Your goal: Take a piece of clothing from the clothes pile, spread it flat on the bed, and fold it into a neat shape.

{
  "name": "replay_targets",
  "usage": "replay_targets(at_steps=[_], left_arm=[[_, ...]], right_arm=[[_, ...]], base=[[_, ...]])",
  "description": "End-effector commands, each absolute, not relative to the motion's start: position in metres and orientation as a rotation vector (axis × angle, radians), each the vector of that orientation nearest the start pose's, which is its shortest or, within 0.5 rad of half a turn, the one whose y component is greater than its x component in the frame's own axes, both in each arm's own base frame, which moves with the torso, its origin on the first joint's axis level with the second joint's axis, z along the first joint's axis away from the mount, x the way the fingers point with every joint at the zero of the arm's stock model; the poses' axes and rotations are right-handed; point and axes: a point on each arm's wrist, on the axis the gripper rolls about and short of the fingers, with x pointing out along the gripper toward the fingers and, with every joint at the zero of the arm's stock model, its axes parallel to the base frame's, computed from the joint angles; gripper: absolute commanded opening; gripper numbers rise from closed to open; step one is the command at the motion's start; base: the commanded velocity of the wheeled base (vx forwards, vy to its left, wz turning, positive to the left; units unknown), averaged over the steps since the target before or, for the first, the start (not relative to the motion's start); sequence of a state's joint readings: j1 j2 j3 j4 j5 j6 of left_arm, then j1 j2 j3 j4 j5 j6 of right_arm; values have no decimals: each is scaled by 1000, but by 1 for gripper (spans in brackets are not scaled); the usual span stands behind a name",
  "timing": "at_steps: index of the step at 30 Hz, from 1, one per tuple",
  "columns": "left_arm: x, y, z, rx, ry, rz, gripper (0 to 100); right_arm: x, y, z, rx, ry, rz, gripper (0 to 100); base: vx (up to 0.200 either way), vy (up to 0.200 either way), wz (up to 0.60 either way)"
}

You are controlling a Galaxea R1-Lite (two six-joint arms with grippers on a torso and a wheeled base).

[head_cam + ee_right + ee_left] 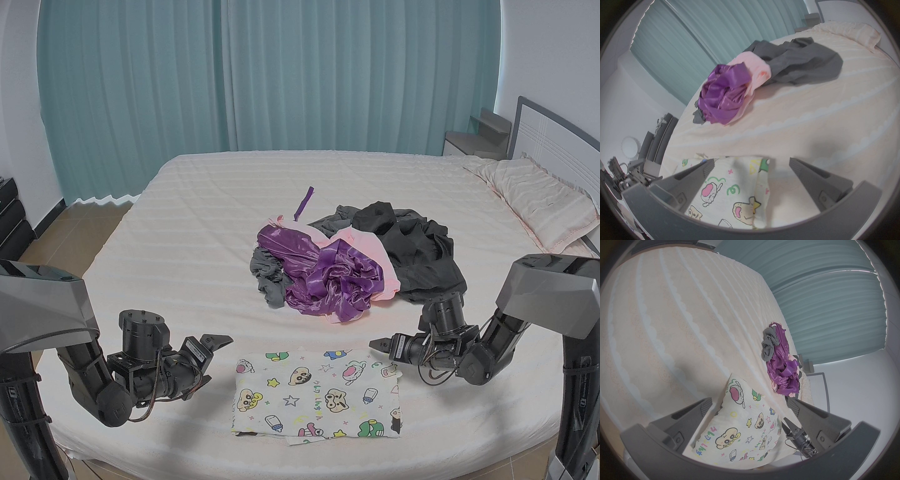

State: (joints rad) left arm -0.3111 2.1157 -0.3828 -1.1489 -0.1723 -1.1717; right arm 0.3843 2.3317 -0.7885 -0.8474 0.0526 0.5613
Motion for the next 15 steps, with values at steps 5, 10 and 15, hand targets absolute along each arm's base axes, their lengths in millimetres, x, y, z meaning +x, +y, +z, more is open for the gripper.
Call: replay_targets(at_steps=[5, 10, 15], left_arm=[[254, -79, 81, -1102, 479, -157, 100], [216, -68, 135, -1000, 266, -271, 100], [169, -50, 179, -858, -36, -229, 100]], right_arm=[[294, 92, 82, 535, 514, 103, 100], [229, 70, 141, 548, 303, 109, 100], [150, 46, 168, 471, 141, 170, 100]], base=[[0, 0, 0], [0, 0, 0], [0, 0, 0]])
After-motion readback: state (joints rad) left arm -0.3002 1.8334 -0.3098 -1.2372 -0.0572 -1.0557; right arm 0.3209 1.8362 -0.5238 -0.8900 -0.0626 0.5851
